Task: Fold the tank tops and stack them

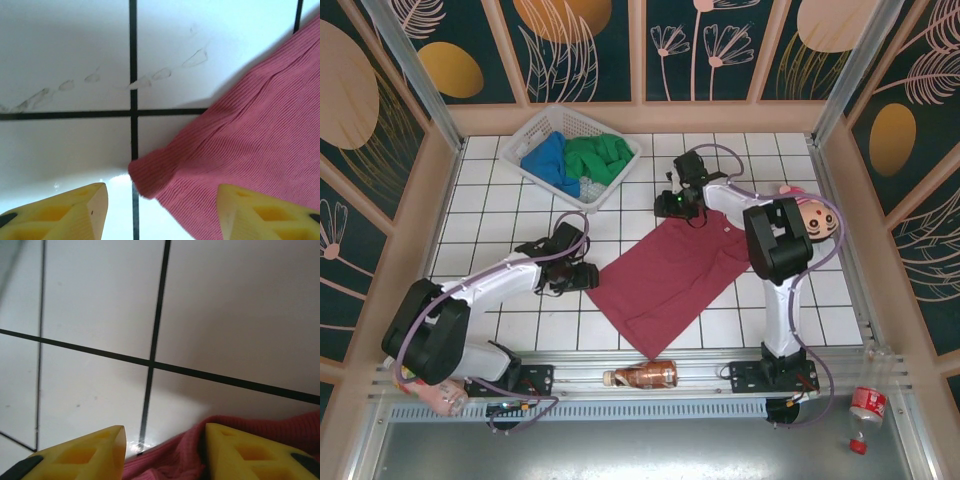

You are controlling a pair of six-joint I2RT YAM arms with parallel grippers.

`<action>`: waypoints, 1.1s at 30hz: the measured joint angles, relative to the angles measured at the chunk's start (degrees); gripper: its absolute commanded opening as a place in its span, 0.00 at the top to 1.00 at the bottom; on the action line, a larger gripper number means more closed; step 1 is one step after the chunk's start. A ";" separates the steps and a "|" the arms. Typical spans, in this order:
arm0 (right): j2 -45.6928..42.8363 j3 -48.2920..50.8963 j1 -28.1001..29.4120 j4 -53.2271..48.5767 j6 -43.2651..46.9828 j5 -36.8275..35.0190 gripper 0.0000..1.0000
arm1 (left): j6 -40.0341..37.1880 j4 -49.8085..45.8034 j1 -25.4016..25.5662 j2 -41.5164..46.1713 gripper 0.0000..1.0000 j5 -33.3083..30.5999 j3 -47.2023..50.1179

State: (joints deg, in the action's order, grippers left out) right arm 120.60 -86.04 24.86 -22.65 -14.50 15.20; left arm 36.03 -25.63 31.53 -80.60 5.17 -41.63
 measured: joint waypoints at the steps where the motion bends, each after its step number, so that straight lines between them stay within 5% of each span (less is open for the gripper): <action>1: 0.39 -0.09 0.07 -0.17 0.28 -0.50 0.56 | -0.46 0.76 -0.17 -0.37 0.45 0.42 0.02; 11: 2.10 -2.16 0.68 -0.66 2.27 -3.43 0.73 | -3.56 4.83 -0.90 -4.20 0.61 1.25 0.90; 24: 2.71 -3.89 0.81 -1.31 3.52 -4.90 0.96 | -6.54 6.38 -0.90 -4.70 1.00 0.79 1.03; 33: 0.63 1.81 -0.13 3.06 2.93 -2.25 0.99 | -6.71 5.29 -0.90 -2.69 1.00 1.36 0.52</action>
State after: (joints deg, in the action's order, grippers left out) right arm 121.23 -84.23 24.73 -19.59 -11.57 12.95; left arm 29.32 -20.34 30.63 -83.29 6.52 -41.10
